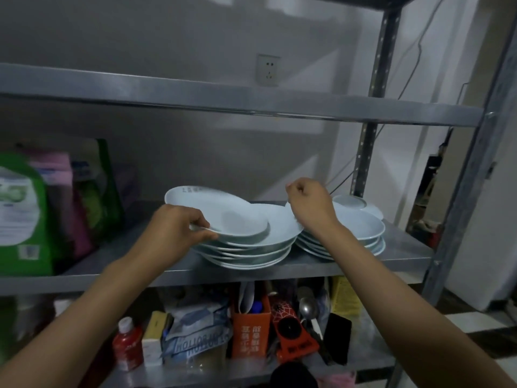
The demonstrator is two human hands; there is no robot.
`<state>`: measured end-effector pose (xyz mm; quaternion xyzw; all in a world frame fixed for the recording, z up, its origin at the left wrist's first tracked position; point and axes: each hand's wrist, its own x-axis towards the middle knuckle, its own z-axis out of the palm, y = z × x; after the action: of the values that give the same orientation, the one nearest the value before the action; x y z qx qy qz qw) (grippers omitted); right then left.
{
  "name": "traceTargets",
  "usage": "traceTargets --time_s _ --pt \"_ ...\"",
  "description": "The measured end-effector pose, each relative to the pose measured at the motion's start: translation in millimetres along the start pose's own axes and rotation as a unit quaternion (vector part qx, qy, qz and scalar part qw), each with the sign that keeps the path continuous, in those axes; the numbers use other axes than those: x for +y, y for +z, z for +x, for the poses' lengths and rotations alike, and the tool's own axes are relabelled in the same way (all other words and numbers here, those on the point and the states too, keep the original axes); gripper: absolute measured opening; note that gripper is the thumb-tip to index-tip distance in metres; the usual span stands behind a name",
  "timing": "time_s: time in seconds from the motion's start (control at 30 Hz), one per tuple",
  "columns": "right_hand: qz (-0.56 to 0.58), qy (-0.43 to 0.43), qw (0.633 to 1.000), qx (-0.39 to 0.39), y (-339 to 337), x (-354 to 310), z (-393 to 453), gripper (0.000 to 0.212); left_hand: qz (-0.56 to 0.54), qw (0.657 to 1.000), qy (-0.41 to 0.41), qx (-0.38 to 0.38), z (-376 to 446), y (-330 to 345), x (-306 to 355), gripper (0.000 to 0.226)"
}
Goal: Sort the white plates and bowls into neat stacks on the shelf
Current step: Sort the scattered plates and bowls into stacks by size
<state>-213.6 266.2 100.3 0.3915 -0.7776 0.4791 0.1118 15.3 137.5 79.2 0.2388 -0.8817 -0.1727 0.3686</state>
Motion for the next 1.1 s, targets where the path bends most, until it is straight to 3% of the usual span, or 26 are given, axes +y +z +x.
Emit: traceTargets --time_s 0.4,0.57,0.87,1.1 --pt "0.016 0.003 1.0 -0.017 6.5 3.1 1.4 0.023 0.023 1.0 0.014 -0.01 -7.1 2.5 -21.6 0.022" --pt "0.021 0.013 1.0 -0.015 -1.0 21.6 7.6 0.023 0.115 0.991 0.008 -0.072 -1.3 -2.7 -15.0 0.045" --pt "-0.029 -0.032 0.999 0.029 -15.7 41.0 28.0 0.016 0.138 0.983 0.105 -0.054 57.0 49.9 49.9 0.028" --pt "-0.102 -0.048 0.992 0.065 -66.4 93.7 63.1 0.021 0.122 0.976 0.158 -0.091 97.7 110.0 106.2 0.04"
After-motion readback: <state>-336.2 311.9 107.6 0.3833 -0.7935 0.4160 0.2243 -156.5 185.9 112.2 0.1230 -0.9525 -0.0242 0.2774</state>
